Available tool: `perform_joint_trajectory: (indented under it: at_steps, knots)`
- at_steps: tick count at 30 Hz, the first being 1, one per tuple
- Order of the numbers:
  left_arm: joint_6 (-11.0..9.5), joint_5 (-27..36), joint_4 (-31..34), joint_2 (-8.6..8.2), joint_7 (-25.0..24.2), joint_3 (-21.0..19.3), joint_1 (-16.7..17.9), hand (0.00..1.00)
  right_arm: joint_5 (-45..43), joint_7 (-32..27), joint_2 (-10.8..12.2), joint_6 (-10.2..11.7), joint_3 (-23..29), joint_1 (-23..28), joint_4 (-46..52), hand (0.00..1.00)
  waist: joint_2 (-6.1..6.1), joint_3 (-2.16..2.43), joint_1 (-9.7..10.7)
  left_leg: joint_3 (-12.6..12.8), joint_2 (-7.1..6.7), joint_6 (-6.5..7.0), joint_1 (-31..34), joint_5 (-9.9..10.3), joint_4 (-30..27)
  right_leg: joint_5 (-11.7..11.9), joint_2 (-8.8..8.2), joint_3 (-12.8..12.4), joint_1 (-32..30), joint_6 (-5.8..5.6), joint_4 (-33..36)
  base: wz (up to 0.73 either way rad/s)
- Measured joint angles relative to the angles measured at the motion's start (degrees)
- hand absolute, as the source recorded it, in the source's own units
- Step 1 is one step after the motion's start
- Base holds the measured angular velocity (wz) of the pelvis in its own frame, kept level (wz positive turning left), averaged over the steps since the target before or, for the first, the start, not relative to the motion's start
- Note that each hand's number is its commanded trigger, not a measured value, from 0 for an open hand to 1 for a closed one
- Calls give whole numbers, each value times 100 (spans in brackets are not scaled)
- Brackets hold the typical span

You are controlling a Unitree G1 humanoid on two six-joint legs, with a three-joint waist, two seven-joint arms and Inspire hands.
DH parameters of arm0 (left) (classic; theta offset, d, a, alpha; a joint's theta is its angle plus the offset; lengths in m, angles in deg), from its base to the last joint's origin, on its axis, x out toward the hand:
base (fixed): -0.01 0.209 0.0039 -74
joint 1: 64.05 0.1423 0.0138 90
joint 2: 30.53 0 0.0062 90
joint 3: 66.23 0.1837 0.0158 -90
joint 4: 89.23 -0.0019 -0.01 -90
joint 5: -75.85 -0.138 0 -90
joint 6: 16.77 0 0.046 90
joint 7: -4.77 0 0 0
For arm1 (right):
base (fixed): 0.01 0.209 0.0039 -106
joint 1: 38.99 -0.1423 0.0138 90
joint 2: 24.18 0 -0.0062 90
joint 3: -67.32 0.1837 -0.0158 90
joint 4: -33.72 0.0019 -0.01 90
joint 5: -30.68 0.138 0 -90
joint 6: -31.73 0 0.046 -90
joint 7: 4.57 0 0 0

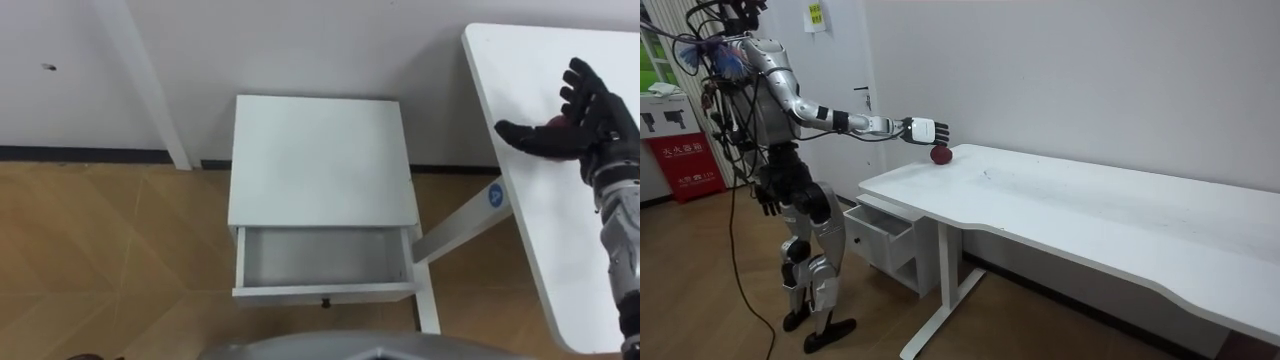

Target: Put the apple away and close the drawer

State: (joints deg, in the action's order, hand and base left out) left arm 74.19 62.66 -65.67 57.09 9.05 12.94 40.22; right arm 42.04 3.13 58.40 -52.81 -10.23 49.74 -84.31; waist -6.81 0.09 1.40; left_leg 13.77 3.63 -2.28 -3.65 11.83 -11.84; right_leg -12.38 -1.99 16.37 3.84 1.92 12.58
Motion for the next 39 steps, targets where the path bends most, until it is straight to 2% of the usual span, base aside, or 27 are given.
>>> perform_joint_trajectory:
  at_steps: [11,22,25,31,39]
  knots:
    - [2,1,10,63,7,1,-9,0,-161,-60,-46,27,3,2,-1,0,44,25,6,-19,-4,2,20,-1,-38,11,4,59,21,-5,-85,1]
    - [-9,-4,5,63,7,0,-9,0,-309,-416,-45,9,9,3,20,0,65,9,24,-23,1,2,1,-1,-48,16,1,97,93,-5,-75,1]
    - [-25,-14,4,44,-14,-15,7,0,-519,-561,-45,8,26,3,147,0,106,-7,45,-5,13,11,25,4,-93,18,-1,97,79,-2,-47,0]
    - [-67,-18,11,31,-102,-17,2,0,-550,-788,-45,15,134,17,303,0,152,6,84,3,13,11,46,4,-100,17,-8,83,2,-2,-3,0]
    - [-51,-17,11,35,-94,-8,-8,0,-634,-838,-45,-10,136,94,290,0,137,15,151,5,4,12,36,4,-91,17,-12,69,-7,-3,-12,0]
